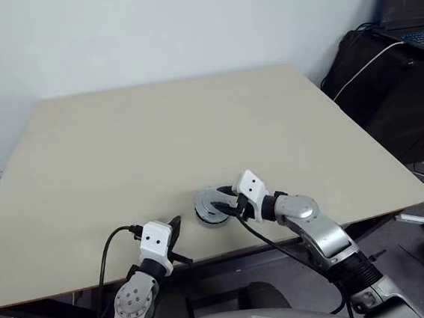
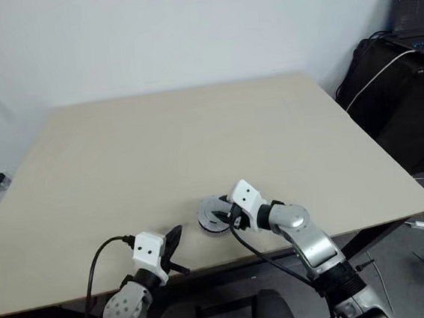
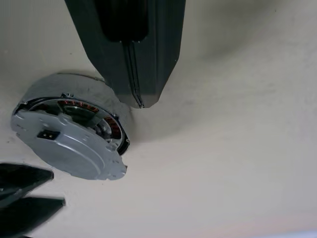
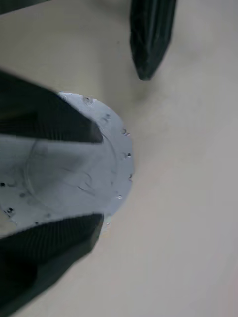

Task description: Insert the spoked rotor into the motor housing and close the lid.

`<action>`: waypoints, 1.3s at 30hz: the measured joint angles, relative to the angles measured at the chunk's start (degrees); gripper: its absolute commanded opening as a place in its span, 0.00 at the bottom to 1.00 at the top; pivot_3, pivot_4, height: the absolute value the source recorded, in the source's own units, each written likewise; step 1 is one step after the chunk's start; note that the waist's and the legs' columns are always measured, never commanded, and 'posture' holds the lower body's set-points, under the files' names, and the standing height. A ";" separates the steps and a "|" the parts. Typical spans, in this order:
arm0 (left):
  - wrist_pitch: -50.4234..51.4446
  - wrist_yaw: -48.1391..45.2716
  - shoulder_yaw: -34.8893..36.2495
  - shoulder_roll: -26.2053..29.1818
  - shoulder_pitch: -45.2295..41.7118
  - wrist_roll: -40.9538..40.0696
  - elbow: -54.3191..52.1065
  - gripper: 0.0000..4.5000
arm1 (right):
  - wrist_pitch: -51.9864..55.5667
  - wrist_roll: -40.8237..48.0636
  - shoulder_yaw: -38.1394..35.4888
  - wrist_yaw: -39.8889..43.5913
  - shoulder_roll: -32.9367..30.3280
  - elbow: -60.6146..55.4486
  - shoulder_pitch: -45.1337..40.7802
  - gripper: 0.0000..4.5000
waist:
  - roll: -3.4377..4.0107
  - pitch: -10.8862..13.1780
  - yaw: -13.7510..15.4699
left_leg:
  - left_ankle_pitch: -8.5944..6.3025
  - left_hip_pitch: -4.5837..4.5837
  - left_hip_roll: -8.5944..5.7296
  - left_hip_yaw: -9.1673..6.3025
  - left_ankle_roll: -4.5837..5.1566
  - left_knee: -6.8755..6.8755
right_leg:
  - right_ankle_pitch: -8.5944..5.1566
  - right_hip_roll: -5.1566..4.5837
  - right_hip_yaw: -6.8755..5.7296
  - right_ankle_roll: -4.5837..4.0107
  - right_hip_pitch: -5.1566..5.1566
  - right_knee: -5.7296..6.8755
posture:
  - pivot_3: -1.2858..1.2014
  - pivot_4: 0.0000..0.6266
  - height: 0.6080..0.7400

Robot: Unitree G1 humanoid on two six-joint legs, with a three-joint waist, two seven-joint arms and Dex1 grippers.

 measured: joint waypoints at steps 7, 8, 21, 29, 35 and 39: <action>0.11 0.35 -0.02 -0.07 0.76 -0.01 -0.31 0.00 | 3.19 1.76 -0.42 3.08 0.63 2.03 -1.40 1.00 | 0.02 -0.02 0.10 | 0.00 0.00 0.00 0.00 0.00 0.01 | 0.00 0.00 0.00 0.00 0.00 0.03 | 0.52 0.00 1.00; 0.11 0.36 -0.03 -0.09 0.77 -0.01 -0.32 0.00 | 3.70 1.87 -0.42 3.55 0.71 2.27 -1.79 1.00 | 0.02 -0.02 0.09 | 0.00 0.00 0.00 0.00 0.00 0.03 | 0.00 0.00 0.00 0.00 0.00 0.05 | 0.52 0.00 1.00; -1.34 0.26 0.86 -0.12 0.83 -0.32 0.76 0.00 | 6.15 0.50 -0.23 3.86 2.89 7.99 -5.22 1.00 | 0.03 -0.04 0.05 | 0.00 0.05 0.00 0.03 0.00 0.13 | -0.01 0.00 0.03 -0.02 -0.02 0.29 | 0.52 0.00 1.00; -3.52 0.31 1.48 -0.25 0.85 -0.82 3.09 0.00 | 6.84 -0.93 0.56 3.59 3.63 10.59 -6.34 1.00 | 0.06 -0.06 0.05 | 0.01 0.06 0.00 0.04 0.00 0.17 | -0.01 0.00 0.03 -0.02 -0.01 0.33 | 0.52 0.00 1.00; -3.52 0.87 1.27 -0.96 1.01 -0.80 2.80 0.00 | 7.09 -1.51 0.89 3.78 3.66 10.88 -6.62 0.86 | 0.09 -0.08 0.07 | 0.01 0.06 0.00 0.05 0.00 0.18 | -0.01 0.00 0.03 -0.02 -0.01 0.36 | 0.52 0.00 1.00; -2.01 1.52 0.37 -1.31 1.54 -0.54 1.14 0.00 | 7.24 -1.54 0.92 3.84 3.78 10.88 -6.61 0.73 | 0.08 -0.08 0.13 | 0.01 0.06 0.00 0.04 0.00 0.23 | -0.01 -0.01 0.04 -0.02 0.00 0.37 | 0.52 0.00 1.00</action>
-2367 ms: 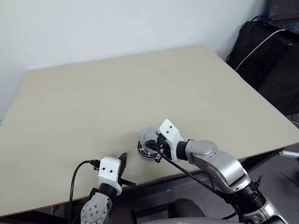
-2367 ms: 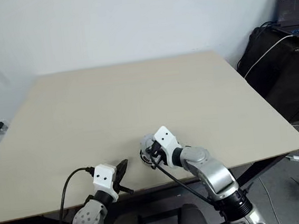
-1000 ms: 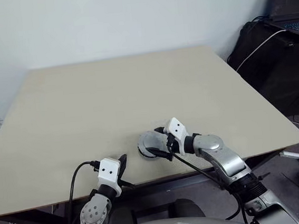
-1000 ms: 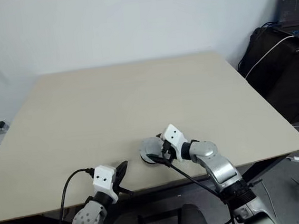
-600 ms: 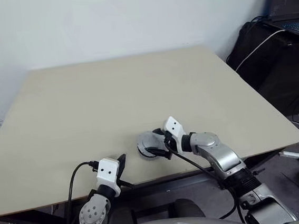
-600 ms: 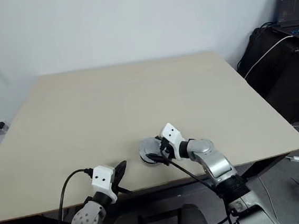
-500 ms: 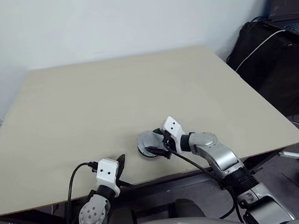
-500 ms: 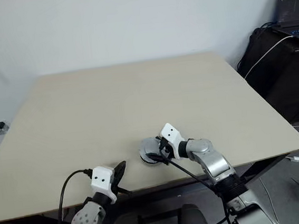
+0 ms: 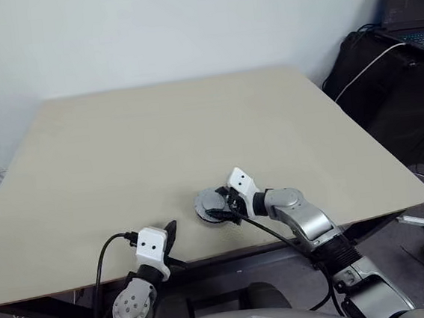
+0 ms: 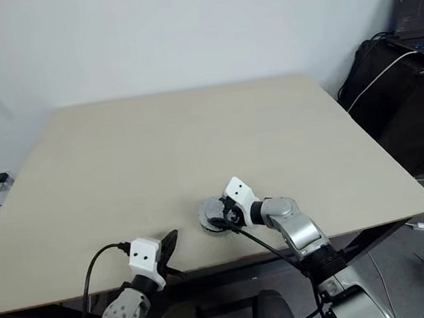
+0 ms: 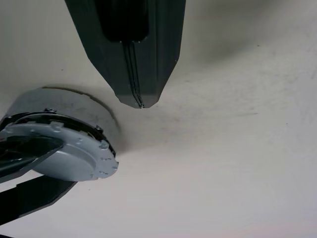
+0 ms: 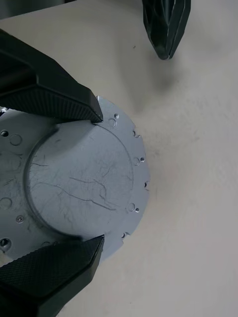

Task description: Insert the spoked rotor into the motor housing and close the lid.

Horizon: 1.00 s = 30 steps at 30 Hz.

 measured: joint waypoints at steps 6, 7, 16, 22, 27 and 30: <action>4.55 0.40 -1.17 -0.07 0.57 0.44 -5.91 0.00 | 0.15 0.37 -0.25 -0.06 -0.04 -0.54 0.58 0.73 | 0.02 -0.01 0.01 | 0.00 0.00 0.00 -0.02 0.00 0.00 | 0.00 0.00 0.00 0.00 0.00 0.00 | 0.52 0.00 1.00; 5.71 0.57 -1.35 -0.08 0.66 0.52 -7.00 0.00 | 0.24 0.63 -0.27 -0.04 -0.15 -0.90 0.83 0.73 | 0.02 -0.01 0.03 | 0.00 -0.01 0.00 -0.03 0.00 0.00 | 0.00 0.00 0.00 0.00 0.00 0.00 | 0.52 0.00 1.00; 13.22 1.40 -2.43 0.01 0.63 0.50 -14.81 0.00 | 1.51 1.07 -0.24 0.65 -1.09 -2.14 1.18 0.73 | 0.02 -0.01 0.02 | 0.00 -0.01 -0.01 -0.05 0.00 0.00 | -0.01 0.00 0.01 0.00 -0.01 -0.01 | 0.52 0.00 1.00; 16.02 1.84 -2.77 0.03 0.90 0.50 -17.45 0.00 | 1.97 -0.11 0.43 -0.15 -1.02 -2.14 0.80 0.73 | 0.02 -0.01 0.00 | 0.00 0.00 -0.01 -0.06 0.00 0.00 | -0.01 0.00 0.01 0.00 0.00 -0.01 | 0.52 0.00 1.00; 17.63 2.33 -2.96 0.05 1.04 0.50 -19.00 0.00 | 2.73 -1.18 1.11 -0.20 -1.00 -2.25 0.26 0.73 | 0.00 -0.03 -0.01 | 0.00 0.02 -0.01 -0.08 0.00 0.02 | -0.01 0.00 0.02 0.00 0.01 0.01 | 0.52 0.00 1.00; 18.47 2.48 -2.99 0.09 0.93 0.50 -19.44 0.00 | 2.97 -1.78 1.60 -0.20 -1.14 -2.42 0.06 0.73 | 0.00 -0.04 -0.04 | 0.00 0.03 -0.01 -0.08 0.00 0.02 | -0.01 0.00 0.02 0.00 0.01 0.02 | 0.52 0.00 1.00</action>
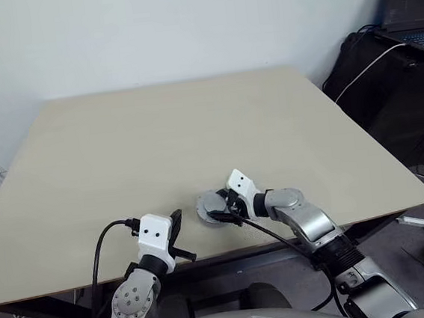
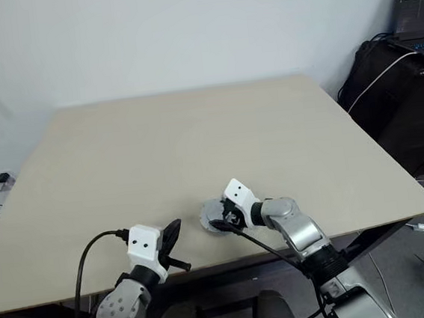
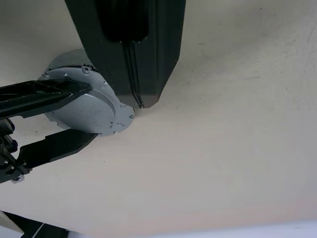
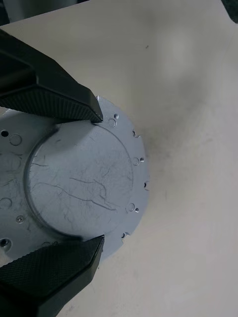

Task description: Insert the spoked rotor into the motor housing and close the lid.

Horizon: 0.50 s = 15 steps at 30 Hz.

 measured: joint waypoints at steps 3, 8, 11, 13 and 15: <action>0.11 0.02 0.00 0.04 -0.18 0.00 -0.02 0.00 | 0.50 -0.53 0.19 -0.07 -0.02 -0.37 -0.03 0.73 | 0.00 -0.02 0.00 | 0.00 0.01 0.00 -0.01 0.00 0.00 | 0.00 0.00 0.00 0.00 0.01 0.00 | 0.52 0.00 1.00; -0.14 0.12 0.08 -0.03 -0.42 0.01 -0.02 0.00 | 0.57 -1.30 0.85 -0.59 -0.11 -0.84 -0.08 0.73 | 0.01 -0.04 -0.06 | 0.00 0.04 0.00 0.00 0.00 0.00 | 0.00 0.00 0.01 0.00 0.01 0.01 | 0.52 0.00 1.00; -1.45 0.41 0.15 -0.11 -0.44 0.00 -0.01 0.00 | 0.64 -1.37 1.00 -0.84 -0.12 -1.00 -0.07 0.73 | 0.01 -0.05 -0.06 | 0.00 0.05 0.00 -0.01 0.00 0.00 | 0.00 0.00 0.02 0.00 0.02 0.01 | 0.52 0.00 1.00; -3.02 0.54 0.21 -0.12 -0.43 0.01 0.07 0.00 | 0.65 -1.38 1.03 -0.92 -0.13 -1.03 -0.07 0.73 | 0.02 -0.05 -0.06 | 0.00 0.05 0.00 -0.01 0.00 0.00 | 0.00 0.00 0.02 0.00 0.02 0.01 | 0.52 0.00 1.00; -5.16 1.23 0.67 -0.22 -0.53 0.08 0.76 0.00 | 0.64 -1.45 1.12 -0.99 -0.13 -1.04 -0.07 0.73 | 0.04 -0.07 -0.06 | 0.00 0.06 0.00 -0.01 0.00 0.00 | 0.00 0.00 0.02 0.00 0.02 0.01 | 0.52 0.00 1.00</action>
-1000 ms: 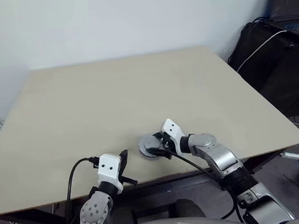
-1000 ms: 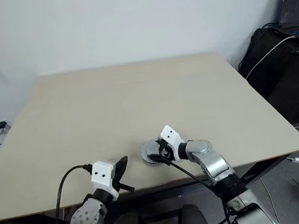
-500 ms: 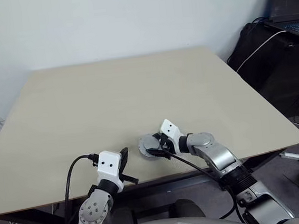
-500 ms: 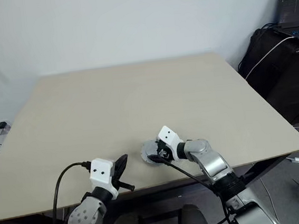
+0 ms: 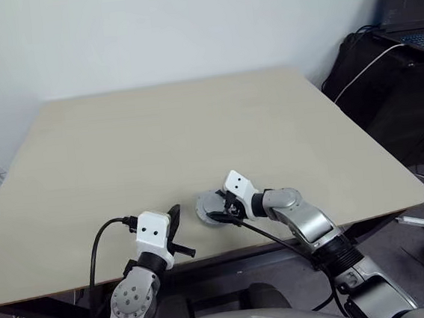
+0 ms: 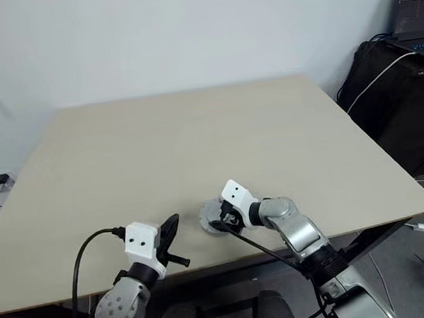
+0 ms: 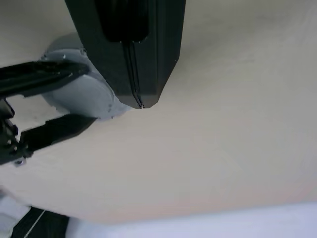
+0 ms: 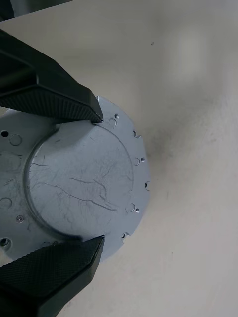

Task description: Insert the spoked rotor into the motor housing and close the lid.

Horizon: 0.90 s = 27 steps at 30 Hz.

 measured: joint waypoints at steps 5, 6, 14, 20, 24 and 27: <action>-4.24 0.40 1.82 0.01 -0.32 -0.06 5.75 0.00 | -0.01 -0.21 0.19 -0.14 0.01 -0.04 0.00 0.73 | 0.08 -0.10 0.00 | 0.00 0.01 -0.01 0.01 0.00 0.00 | 0.00 0.01 0.00 0.00 0.01 0.00 | 0.52 0.00 1.00; -5.43 0.36 1.95 0.03 -0.31 -0.08 6.89 0.00 | -0.01 -0.26 0.23 -0.20 0.01 -0.06 0.00 0.73 | 0.08 -0.11 0.00 | 0.00 0.01 -0.01 0.01 0.00 0.00 | 0.00 0.00 0.00 0.00 0.02 0.00 | 0.52 0.00 1.00; -16.35 -1.03 3.94 0.03 -0.90 -1.09 19.73 0.00 | 0.61 -0.43 0.66 -1.19 0.05 -0.16 -0.14 0.73 | 0.24 -0.29 0.05 | -0.01 0.04 0.00 0.01 -0.01 0.00 | 0.00 0.00 -0.01 0.00 0.04 0.00 | 0.52 0.00 1.00; -23.58 -2.33 4.41 -0.04 -2.79 -1.30 28.24 0.00 | 3.34 -0.74 1.28 -1.93 0.05 -0.29 -0.91 0.73 | 0.21 -0.51 0.14 | -0.09 0.07 0.00 0.02 -0.16 0.01 | 0.01 -0.01 -0.04 -0.02 0.08 0.03 | 0.52 0.00 1.00; -26.76 -2.93 5.13 -0.02 -3.54 -1.68 31.96 0.00 | 4.58 -1.20 2.18 -1.99 -0.33 -0.91 -1.35 0.73 | 0.27 -0.64 0.14 | -0.12 0.07 0.00 0.00 -0.22 0.01 | 0.01 -0.01 -0.04 -0.02 0.07 0.03 | 0.52 0.00 1.00; -28.78 -3.75 5.48 -0.01 -3.80 -2.33 34.11 0.00 | 5.71 -1.56 2.81 -1.63 -1.08 -1.65 -1.90 0.73 | 0.33 -0.72 0.42 | -0.12 0.06 -0.01 0.01 -0.21 0.01 | 0.01 -0.04 -0.04 -0.01 0.07 -0.02 | 0.52 0.00 1.00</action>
